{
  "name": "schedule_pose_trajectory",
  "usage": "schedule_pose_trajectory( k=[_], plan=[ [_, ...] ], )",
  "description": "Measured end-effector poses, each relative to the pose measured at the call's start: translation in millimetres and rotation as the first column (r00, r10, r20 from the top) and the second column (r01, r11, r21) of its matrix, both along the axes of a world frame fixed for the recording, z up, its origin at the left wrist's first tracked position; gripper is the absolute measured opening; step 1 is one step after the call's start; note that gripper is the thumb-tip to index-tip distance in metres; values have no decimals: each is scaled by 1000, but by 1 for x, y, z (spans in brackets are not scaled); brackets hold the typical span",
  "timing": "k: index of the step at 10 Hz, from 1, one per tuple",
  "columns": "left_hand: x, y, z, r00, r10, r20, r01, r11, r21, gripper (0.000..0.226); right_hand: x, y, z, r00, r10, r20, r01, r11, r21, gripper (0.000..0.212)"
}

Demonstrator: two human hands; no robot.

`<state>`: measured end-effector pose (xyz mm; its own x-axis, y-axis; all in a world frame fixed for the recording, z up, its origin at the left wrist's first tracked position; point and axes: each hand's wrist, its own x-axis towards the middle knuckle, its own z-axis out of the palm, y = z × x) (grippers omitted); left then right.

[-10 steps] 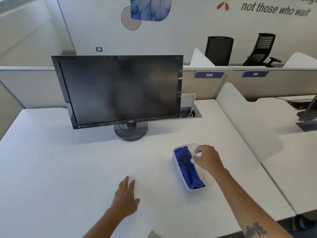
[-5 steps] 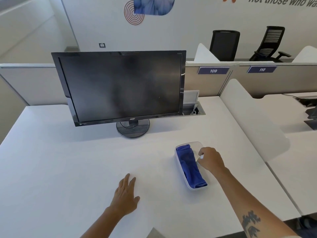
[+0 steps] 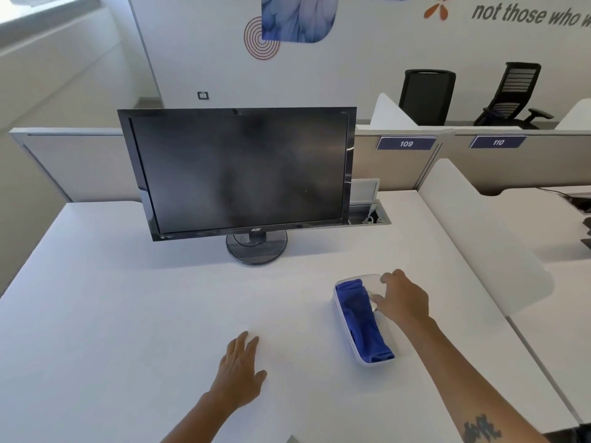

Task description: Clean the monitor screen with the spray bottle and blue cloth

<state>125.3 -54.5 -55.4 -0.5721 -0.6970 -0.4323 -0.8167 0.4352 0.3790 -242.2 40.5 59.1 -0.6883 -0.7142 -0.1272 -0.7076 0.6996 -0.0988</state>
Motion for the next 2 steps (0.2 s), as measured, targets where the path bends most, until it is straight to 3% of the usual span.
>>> schedule_pose_trajectory(
  k=[2],
  plan=[
    [0,-17,20,999,35,19,-32,992,-123,87,28,-34,16,995,68,-73,-83,971,-222,61]
  ],
)
